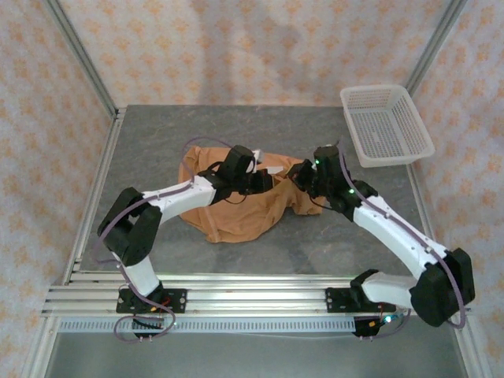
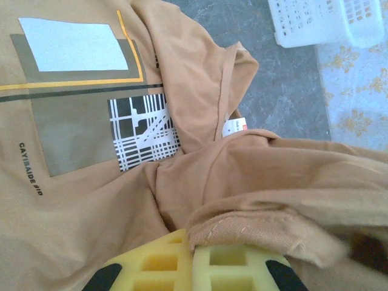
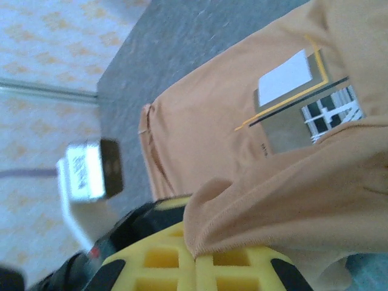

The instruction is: Fold the inside-out t-shirt

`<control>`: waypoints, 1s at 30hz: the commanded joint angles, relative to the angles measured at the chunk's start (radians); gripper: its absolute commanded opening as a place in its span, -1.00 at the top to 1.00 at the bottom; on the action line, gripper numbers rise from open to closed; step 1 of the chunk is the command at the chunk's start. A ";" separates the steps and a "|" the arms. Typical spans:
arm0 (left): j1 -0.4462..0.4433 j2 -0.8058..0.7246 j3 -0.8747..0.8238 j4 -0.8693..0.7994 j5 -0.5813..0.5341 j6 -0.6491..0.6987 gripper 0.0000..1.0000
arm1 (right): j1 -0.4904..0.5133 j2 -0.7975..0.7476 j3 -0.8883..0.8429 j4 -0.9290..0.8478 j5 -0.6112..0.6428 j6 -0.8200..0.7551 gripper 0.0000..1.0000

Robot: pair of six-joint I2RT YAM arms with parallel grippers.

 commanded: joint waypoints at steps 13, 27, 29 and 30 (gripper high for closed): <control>0.001 0.037 0.022 0.017 0.011 -0.027 1.00 | -0.088 -0.316 -0.472 0.289 0.085 0.063 0.97; -0.021 0.070 0.047 0.016 0.004 -0.031 1.00 | -0.053 -0.201 -0.353 0.018 0.210 0.005 0.20; -0.020 0.065 0.053 -0.009 -0.008 -0.019 1.00 | -0.019 -0.115 -0.304 0.016 0.201 -0.037 0.20; -0.019 0.062 0.056 -0.024 -0.014 -0.012 0.95 | -0.009 -0.073 -0.281 0.015 0.193 -0.051 0.21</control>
